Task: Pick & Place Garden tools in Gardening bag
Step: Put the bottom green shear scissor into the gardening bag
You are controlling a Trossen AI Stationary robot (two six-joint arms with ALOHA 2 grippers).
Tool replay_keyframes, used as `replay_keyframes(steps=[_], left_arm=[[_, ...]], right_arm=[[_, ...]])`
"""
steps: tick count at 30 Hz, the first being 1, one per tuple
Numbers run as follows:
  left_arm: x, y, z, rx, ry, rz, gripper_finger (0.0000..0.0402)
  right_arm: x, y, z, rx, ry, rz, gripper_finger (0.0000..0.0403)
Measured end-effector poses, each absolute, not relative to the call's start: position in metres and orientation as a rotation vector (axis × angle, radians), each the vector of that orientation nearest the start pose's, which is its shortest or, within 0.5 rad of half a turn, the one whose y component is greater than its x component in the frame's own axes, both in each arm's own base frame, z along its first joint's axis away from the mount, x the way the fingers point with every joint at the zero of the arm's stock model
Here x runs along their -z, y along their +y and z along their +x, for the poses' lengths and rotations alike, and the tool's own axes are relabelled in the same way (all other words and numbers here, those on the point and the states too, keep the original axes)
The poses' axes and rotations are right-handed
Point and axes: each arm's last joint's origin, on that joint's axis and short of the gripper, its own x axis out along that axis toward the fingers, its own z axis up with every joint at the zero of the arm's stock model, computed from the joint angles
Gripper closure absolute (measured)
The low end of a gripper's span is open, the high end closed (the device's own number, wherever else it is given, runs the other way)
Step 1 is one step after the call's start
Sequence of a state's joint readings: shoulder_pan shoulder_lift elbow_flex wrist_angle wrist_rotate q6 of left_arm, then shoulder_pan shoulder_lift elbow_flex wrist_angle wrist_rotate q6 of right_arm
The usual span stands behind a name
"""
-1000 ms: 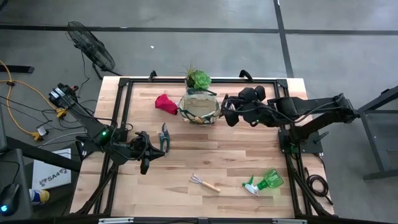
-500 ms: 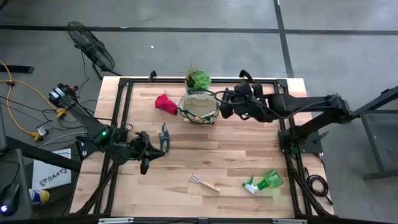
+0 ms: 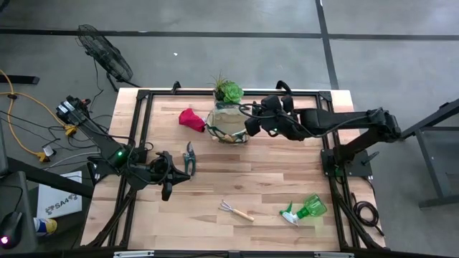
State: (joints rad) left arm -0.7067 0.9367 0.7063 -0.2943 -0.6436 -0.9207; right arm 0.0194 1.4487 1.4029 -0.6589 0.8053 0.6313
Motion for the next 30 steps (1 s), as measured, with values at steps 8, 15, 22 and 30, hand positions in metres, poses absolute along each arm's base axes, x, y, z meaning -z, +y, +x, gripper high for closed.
replay_keyframes(steps=[8,15,22,30], left_arm=[[-0.2729,-0.1131,0.1591,-0.127,0.401,-0.579,0.0380],[-0.2728,-0.1131,0.1591,-0.126,0.403,-0.579,0.0380],[-0.2728,-0.1131,0.1591,-0.126,0.403,-0.578,0.0380],[-0.2728,-0.1131,0.1591,-0.126,0.403,-0.578,0.0380]], right_arm=[[-0.3552,-0.0153,0.3089,0.926,0.361,0.325,0.0399],[-0.3595,-0.0154,0.3098,0.919,0.323,0.335,0.0399],[-0.3611,-0.0150,0.3107,0.911,0.305,0.345,0.0399],[-0.3609,-0.0116,0.3114,0.883,0.301,0.386,0.0399]])
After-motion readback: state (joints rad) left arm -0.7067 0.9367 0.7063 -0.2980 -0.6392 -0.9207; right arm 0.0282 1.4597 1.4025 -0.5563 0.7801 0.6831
